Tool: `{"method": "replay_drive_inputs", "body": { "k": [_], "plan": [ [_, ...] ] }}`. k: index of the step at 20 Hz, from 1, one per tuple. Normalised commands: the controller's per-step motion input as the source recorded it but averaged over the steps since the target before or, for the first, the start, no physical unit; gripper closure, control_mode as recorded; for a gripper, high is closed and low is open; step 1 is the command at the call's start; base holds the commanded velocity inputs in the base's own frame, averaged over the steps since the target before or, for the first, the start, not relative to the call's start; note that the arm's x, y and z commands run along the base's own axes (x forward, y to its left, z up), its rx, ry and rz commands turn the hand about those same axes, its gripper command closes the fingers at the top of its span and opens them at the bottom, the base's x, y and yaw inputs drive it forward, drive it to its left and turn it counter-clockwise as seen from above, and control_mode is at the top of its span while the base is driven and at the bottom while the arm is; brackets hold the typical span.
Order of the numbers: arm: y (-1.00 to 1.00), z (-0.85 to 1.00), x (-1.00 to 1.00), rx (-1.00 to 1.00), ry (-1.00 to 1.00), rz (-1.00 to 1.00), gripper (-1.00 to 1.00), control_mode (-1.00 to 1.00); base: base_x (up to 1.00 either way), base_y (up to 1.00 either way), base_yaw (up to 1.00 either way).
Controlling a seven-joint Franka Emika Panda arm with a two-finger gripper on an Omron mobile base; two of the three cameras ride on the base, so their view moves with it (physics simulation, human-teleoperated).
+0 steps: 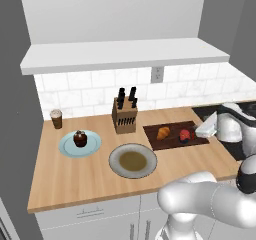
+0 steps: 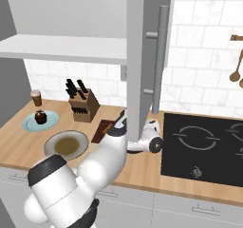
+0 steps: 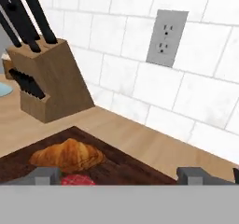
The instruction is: From the different types of pastries on the counter, select a croissant and place it on the cutting board. Then retrieve a jar of jam from the cabinet and place it alongside the croissant on the cutting board.
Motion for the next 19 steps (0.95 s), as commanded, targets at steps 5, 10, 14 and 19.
{"method": "replay_drive_inputs", "body": {
  "k": [5, 10, 14, 19],
  "plan": [
    [-1.00, 0.00, -0.32, 0.52, -0.10, -0.06, -1.00, -1.00, 0.00, 0.00, 0.00],
    [-0.51, 0.02, -0.18, 0.24, -0.07, -0.01, -1.00, -1.00, 0.00, 0.00, 0.00],
    [0.00, 0.00, 0.00, 0.00, 0.00, 0.00, -1.00, -1.00, 0.00, 0.00, 0.00],
    [0.00, 0.00, 0.00, 0.00, 0.00, 0.00, -1.00, -1.00, 0.00, 0.00, 0.00]
  ]
}}
